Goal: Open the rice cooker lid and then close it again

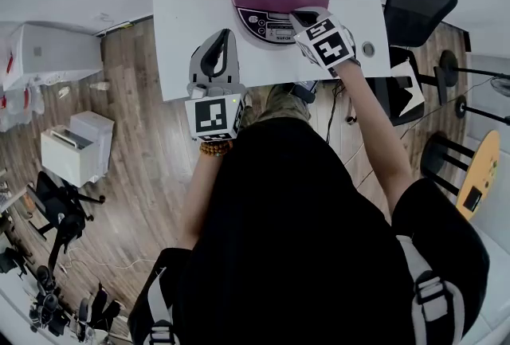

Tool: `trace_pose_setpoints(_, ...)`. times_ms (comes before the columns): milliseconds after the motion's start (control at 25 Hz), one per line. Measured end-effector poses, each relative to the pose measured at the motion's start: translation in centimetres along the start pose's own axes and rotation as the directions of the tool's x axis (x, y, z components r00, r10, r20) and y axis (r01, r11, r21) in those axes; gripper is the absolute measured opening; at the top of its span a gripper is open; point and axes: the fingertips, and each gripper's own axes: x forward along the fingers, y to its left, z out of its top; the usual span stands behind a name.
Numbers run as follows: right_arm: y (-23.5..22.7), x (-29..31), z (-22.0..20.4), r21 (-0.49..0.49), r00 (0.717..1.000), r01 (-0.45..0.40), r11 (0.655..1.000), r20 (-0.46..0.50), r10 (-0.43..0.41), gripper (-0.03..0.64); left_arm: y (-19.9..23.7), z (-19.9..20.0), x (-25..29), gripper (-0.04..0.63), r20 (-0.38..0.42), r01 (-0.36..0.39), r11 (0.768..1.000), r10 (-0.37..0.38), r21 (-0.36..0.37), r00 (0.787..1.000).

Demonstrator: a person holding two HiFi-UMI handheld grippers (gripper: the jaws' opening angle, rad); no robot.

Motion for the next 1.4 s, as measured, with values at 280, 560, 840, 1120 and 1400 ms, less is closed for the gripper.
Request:
trace_pose_setpoints(280,-0.08,0.04,0.04,0.041,1.000,0.003,0.999,0.000,-0.003,0.028,0.10,-0.08,0.07,0.028,0.000,-0.002,1.000,0.002,0.001,1.000)
trace_pose_setpoints(560,-0.13,-0.22,0.08,0.089,0.997,0.060,0.994,0.051,-0.064,0.028,0.10,-0.05,0.19,0.027,0.001,0.002,1.000,-0.002,-0.001,1.000)
trace_pose_setpoints(840,-0.24,-0.20,-0.06,0.124,0.992,0.087,0.988,0.081,-0.098,0.028,-0.21,-0.41,0.30,0.028,-0.009,0.012,1.000,-0.012,0.002,1.000)
trace_pose_setpoints(1120,-0.33,-0.38,-0.01,0.184,0.987,0.087,0.979,0.116,-0.110,0.028,0.00,-0.52,0.07,0.028,-0.012,0.008,1.000,-0.008,0.001,1.000)
trace_pose_setpoints(1400,-0.23,-0.44,-0.06,0.159,0.979,0.134,0.978,0.133,-0.155,0.028,0.08,-0.57,0.03,0.027,-0.011,0.009,1.000,-0.009,0.003,1.000)
